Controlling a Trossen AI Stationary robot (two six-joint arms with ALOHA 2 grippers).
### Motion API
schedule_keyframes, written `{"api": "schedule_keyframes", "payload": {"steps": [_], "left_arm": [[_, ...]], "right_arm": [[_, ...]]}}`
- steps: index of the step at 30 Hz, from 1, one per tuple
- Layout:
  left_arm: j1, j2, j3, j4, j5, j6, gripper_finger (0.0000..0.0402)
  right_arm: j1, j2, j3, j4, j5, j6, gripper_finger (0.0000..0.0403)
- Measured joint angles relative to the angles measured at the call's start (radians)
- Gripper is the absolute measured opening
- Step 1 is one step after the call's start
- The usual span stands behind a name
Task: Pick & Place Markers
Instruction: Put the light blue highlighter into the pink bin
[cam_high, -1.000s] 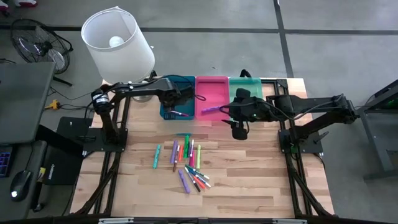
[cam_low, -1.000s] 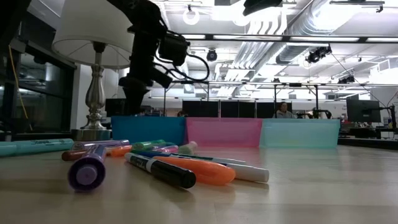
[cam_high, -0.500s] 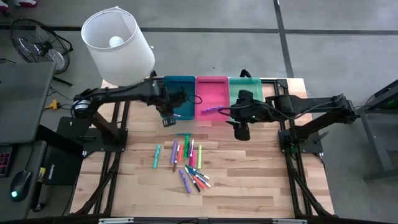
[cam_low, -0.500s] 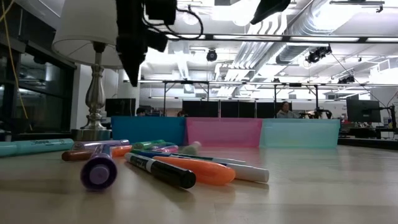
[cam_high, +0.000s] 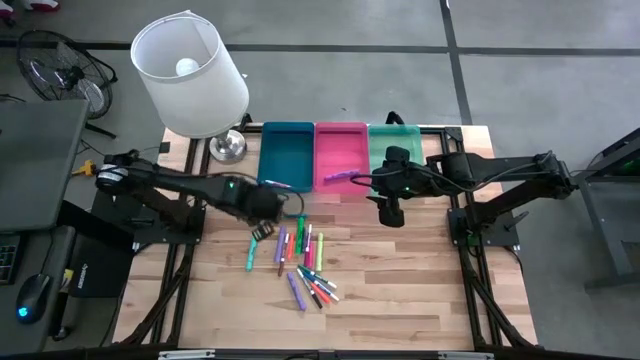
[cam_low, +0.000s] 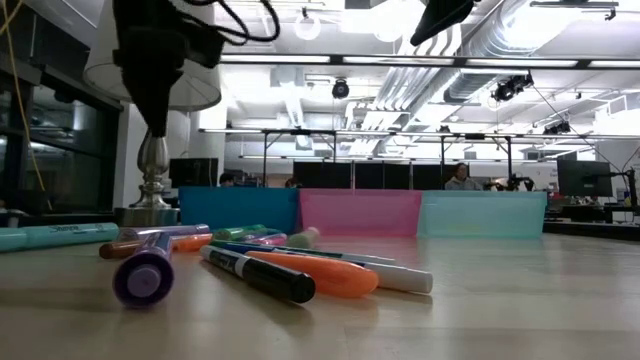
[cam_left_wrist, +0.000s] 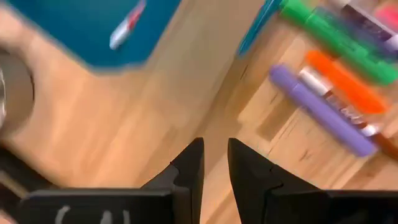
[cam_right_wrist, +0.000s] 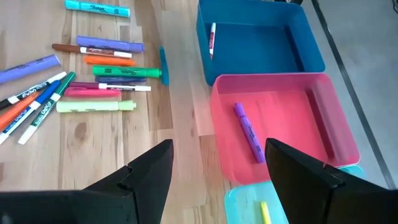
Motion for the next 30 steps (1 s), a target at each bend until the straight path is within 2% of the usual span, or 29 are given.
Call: {"api": "schedule_keyframes", "payload": {"steps": [7, 12, 18, 23, 30], "left_arm": [[-0.097, 0.006, -0.112, -0.013, -0.011, -0.311, 0.0086], [-0.136, 0.005, -0.142, 0.026, 0.017, -0.468, 0.0143], [-0.170, 0.004, -0.141, 0.107, 0.091, -0.578, 0.0207], [-0.198, 0.004, -0.141, 0.106, 0.107, -0.686, 0.0215], [-0.199, 0.031, -0.141, 0.121, 0.126, -0.754, 0.0216]], "right_arm": [[0.000, 0.000, 0.000, -0.001, -0.008, -0.002, 0.0243], [0.000, 0.000, 0.000, -0.005, -0.026, -0.004, 0.0243], [0.000, 0.000, 0.000, -0.034, -0.035, -0.009, 0.0243], [0.000, 0.000, 0.000, -0.062, -0.082, -0.004, 0.0243], [0.000, 0.000, 0.000, -0.068, -0.116, -0.004, 0.0243]]}}
